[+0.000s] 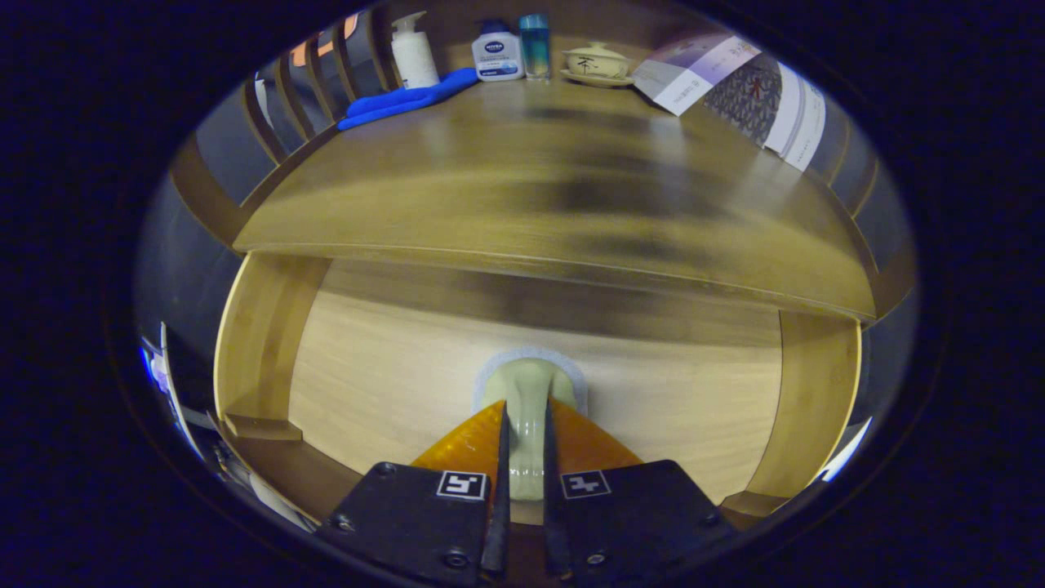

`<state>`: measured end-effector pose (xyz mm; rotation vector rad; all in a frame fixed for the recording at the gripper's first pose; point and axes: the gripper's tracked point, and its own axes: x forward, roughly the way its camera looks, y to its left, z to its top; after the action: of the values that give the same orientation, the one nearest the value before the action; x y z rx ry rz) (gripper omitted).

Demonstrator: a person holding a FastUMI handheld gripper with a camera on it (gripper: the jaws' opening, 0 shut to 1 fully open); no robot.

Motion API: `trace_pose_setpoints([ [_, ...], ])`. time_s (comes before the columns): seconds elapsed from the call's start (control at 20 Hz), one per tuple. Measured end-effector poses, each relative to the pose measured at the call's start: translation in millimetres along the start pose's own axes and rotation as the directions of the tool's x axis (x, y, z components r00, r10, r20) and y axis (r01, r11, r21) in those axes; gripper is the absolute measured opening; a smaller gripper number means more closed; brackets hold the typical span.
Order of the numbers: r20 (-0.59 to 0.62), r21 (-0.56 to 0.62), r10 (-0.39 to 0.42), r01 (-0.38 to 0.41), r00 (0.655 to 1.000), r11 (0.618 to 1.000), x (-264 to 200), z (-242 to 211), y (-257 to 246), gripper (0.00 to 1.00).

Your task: Pull open the drawer, take out the items inside it, and place them on the countertop above the cabinet.

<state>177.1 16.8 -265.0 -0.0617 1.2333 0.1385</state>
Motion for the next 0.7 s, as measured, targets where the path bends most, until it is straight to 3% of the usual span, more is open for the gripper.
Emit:
trace_pose_setpoints([
  [0.7,0.142,-0.04,0.017,-0.011,0.99,0.999,-108,37,1,0.2],
])
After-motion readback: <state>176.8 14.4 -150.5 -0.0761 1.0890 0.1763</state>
